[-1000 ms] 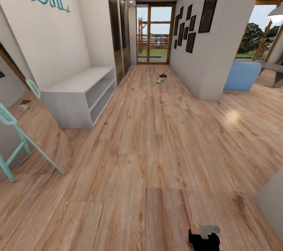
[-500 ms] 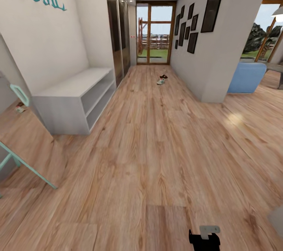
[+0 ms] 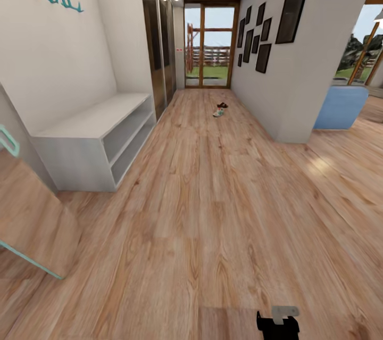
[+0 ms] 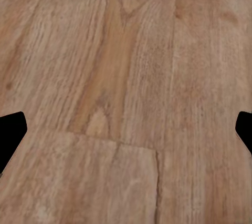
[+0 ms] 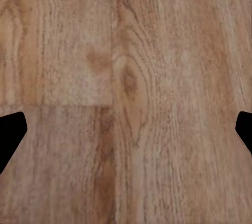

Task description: Pick up the two gym shoes and the two sandals from the corridor floor and place them onto the hallstand (shoe rack) in the corridor, making sure they are on the rack and not on the floor. Arrange them so the two gym shoes are next to each other and the two sandals are next to each other.

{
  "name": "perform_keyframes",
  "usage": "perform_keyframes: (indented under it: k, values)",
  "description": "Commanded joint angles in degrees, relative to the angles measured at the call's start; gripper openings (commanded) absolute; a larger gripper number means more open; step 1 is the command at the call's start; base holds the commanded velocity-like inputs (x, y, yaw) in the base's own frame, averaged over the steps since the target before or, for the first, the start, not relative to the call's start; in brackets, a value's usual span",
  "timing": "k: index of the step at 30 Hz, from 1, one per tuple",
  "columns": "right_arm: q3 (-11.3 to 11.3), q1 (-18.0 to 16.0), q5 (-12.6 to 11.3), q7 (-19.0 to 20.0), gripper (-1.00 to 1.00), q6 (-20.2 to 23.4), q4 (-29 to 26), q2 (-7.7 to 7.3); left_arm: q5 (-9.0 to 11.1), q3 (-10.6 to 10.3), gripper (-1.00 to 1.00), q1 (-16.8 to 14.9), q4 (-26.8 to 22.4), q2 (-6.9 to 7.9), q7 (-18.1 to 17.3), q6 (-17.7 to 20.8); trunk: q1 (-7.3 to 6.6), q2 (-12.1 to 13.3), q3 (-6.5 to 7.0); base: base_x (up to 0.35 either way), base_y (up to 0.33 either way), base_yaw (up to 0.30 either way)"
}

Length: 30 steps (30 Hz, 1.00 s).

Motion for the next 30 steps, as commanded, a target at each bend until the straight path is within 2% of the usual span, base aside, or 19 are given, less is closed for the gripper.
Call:
perform_keyframes:
  k: [1,7,14,19,25,30]
  values:
    - [0.01,-0.02,0.47,-0.37,1.00,-0.06,0.06,-0.04,0.56,0.08,1.00,-0.04,0.07,0.01,-0.57,0.01,0.02,-0.02,-0.05,0.338,0.000,0.000]
    - [-0.01,0.00,0.42,-0.37,1.00,-0.19,0.05,-0.28,0.52,0.08,1.00,-0.03,0.07,-0.03,-0.59,0.06,0.02,-0.02,-0.05,0.338,0.000,0.000]
    - [0.00,0.07,0.51,-0.30,1.00,-2.93,0.06,-0.40,0.48,0.08,1.00,-0.03,0.07,0.01,-0.59,0.02,0.02,-0.02,-0.05,0.338,0.000,0.000]
    - [-0.01,0.09,0.56,-0.17,1.00,-6.44,0.06,-1.10,0.48,0.07,1.00,-0.04,0.07,-0.02,-0.60,0.02,0.02,-0.02,-0.05,0.338,0.000,0.000]
    - [0.08,0.10,0.51,-0.12,1.00,-8.53,0.03,-2.77,0.48,0.08,1.00,-0.04,0.07,0.01,-0.60,0.02,0.02,-0.02,-0.05,0.338,0.000,0.000]
    - [0.22,0.17,0.55,-0.07,1.00,-8.82,0.13,-2.54,0.48,0.08,1.00,-0.04,0.07,-0.02,-0.60,0.03,0.02,-0.02,-0.05,0.338,0.000,0.000]
